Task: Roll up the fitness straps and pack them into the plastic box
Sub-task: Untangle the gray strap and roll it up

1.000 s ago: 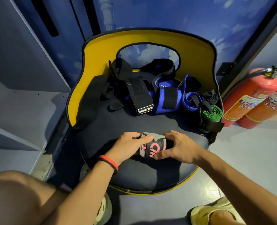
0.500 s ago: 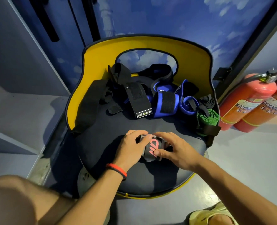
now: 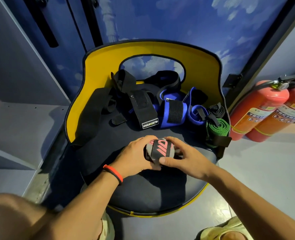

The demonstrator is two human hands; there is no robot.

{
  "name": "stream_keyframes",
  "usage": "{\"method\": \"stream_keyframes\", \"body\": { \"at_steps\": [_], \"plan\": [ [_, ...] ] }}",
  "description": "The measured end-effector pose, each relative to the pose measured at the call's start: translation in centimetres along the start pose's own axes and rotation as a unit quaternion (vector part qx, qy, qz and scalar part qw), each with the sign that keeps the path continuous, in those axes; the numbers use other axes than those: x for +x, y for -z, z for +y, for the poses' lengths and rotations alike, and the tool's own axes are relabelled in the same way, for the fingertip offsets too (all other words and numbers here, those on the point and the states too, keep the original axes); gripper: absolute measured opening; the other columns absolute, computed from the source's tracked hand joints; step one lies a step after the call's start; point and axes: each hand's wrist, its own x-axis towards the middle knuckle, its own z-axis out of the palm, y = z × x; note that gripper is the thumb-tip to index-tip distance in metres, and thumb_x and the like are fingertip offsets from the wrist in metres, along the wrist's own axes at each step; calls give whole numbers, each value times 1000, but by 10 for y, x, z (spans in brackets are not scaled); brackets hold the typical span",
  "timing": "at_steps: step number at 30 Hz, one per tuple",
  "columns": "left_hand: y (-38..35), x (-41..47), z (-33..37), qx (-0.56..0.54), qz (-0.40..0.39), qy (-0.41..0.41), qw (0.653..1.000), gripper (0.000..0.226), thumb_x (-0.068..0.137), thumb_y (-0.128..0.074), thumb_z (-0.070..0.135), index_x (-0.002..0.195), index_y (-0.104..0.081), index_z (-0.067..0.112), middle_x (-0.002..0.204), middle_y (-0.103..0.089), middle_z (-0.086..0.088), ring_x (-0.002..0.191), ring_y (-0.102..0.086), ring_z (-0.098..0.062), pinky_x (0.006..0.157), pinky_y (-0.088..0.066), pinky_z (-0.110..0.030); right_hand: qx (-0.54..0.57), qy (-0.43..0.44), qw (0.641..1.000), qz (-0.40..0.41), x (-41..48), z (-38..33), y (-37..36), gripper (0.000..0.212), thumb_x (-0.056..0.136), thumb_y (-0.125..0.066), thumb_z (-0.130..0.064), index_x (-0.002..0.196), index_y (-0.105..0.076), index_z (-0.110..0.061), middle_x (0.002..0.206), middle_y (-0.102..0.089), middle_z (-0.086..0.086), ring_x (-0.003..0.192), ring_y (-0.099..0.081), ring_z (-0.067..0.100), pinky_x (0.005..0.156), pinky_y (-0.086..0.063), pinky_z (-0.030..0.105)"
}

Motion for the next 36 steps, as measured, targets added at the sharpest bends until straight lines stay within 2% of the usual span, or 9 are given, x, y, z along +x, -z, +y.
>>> {"method": "stream_keyframes", "body": {
  "at_steps": [4,8,13,18,21,24,28,32,36],
  "plan": [
    [12,5,13,-24,14,-15,999,80,56,-94,52,126,-57,45,113,-68,23,106,-62,6,91,-55,-27,92,9,996,12,-1,-15,11,66,69,-90,-36,126,-58,-46,112,-69,-21,106,-63,-1,83,-52,16],
    [25,8,27,-39,19,-43,998,72,59,-92,58,122,-62,42,108,-71,23,103,-65,7,91,-56,-28,149,26,988,9,-2,-32,25,50,81,-84,-16,127,-67,-28,112,-75,-7,106,-68,4,82,-56,20],
    [34,10,33,-55,-1,-65,996,97,66,-91,52,146,-37,49,137,-57,20,124,-55,1,108,-47,-33,247,-1,969,23,-3,-40,26,32,92,-71,-20,124,-70,-21,108,-78,8,102,-74,25,80,-63,36],
    [41,14,43,-95,40,-132,986,76,68,-94,35,133,-55,40,126,-66,12,117,-64,-10,97,-56,-38,275,-13,961,16,-2,-43,28,33,92,-70,-29,123,-71,-21,114,-76,9,108,-73,28,90,-61,43],
    [41,22,51,-115,60,-143,981,69,70,-93,31,132,-61,34,121,-70,10,115,-66,-9,97,-56,-39,249,10,969,0,-5,-42,35,57,85,-79,-17,137,-58,-30,122,-72,5,115,-69,23,95,-57,38],
    [44,33,61,-148,70,-151,975,68,70,-93,27,131,-64,30,119,-72,8,113,-68,-11,97,-56,-40,240,39,969,36,-7,-47,45,79,79,-83,-9,144,-48,-38,121,-72,6,114,-69,23,94,-57,36],
    [47,55,77,-151,56,-176,971,72,71,-92,33,135,-60,33,124,-69,10,117,-66,-10,100,-54,-41,224,84,968,71,-12,-59,69,57,84,-78,-8,135,-61,-29,114,-75,9,107,-71,24,90,-58,35],
    [41,83,88,-139,12,-133,981,104,72,-90,40,154,-26,45,153,-44,14,138,-45,-4,113,-39,-28,132,107,965,199,-7,-73,93,46,84,-82,-15,125,-66,-29,103,-78,-5,96,-74,12,78,-57,21],
    [16,122,88,82,59,-95,990,72,83,-80,41,146,-49,28,158,-37,4,144,-37,-21,118,-34,-39,17,53,941,333,16,-62,135,65,71,-89,-47,128,-60,-38,116,-74,-11,107,-70,12,96,-57,42]
  ]
}}
